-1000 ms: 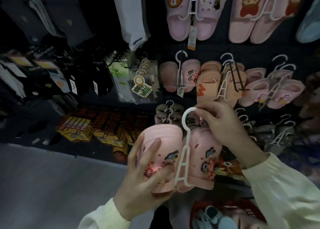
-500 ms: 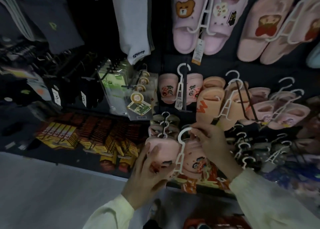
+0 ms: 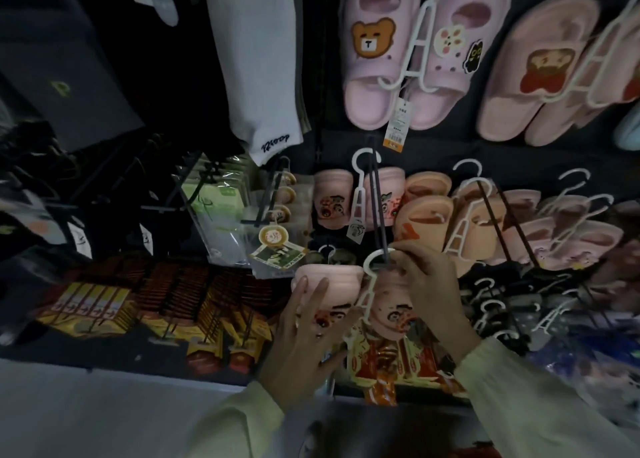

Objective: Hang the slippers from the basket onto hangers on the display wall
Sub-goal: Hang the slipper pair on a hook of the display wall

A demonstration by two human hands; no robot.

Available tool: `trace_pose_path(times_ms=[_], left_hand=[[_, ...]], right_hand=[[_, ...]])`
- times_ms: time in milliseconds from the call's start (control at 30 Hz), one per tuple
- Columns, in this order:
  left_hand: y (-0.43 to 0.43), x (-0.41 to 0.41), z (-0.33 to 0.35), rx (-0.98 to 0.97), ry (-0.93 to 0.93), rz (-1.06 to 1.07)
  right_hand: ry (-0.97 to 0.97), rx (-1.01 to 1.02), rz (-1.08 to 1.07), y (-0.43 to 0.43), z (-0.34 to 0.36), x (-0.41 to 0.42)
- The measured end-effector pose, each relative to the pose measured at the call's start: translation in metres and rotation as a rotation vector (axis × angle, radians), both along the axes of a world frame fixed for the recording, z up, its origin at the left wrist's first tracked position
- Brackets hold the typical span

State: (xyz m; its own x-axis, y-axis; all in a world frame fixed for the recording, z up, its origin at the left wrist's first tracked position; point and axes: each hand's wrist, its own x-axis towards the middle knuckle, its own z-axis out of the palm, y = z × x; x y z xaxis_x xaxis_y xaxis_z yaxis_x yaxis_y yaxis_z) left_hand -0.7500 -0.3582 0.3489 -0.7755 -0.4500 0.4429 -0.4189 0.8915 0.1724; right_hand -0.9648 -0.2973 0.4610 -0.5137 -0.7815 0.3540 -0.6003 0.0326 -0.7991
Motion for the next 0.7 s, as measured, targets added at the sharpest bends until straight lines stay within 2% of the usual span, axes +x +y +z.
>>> trace_pose_path(times_ms=[133,267,433,533,700], left_hand=[[-0.014,-0.011,0.000,0.041,-0.057,-0.011],[-0.023,-0.020,0.005,0.085,-0.132,0.016],[-0.039,-0.037,0.010,0.121,-0.101,0.047],[-0.051,-0.045,0.014,0.134,-0.080,0.022],[-0.074,-0.053,0.015,0.129,-0.094,0.019]], right_hand=[[0.016,0.026,-0.057,-0.018,-0.010,-0.012],[-0.047,0.026,-0.068,-0.031,-0.007,-0.014],[-0.022,0.022,-0.107,-0.050,-0.008,-0.022],[-0.031,0.087,-0.124,-0.065,-0.010,-0.030],[0.070,-0.013,-0.196,-0.087,-0.007,-0.036]])
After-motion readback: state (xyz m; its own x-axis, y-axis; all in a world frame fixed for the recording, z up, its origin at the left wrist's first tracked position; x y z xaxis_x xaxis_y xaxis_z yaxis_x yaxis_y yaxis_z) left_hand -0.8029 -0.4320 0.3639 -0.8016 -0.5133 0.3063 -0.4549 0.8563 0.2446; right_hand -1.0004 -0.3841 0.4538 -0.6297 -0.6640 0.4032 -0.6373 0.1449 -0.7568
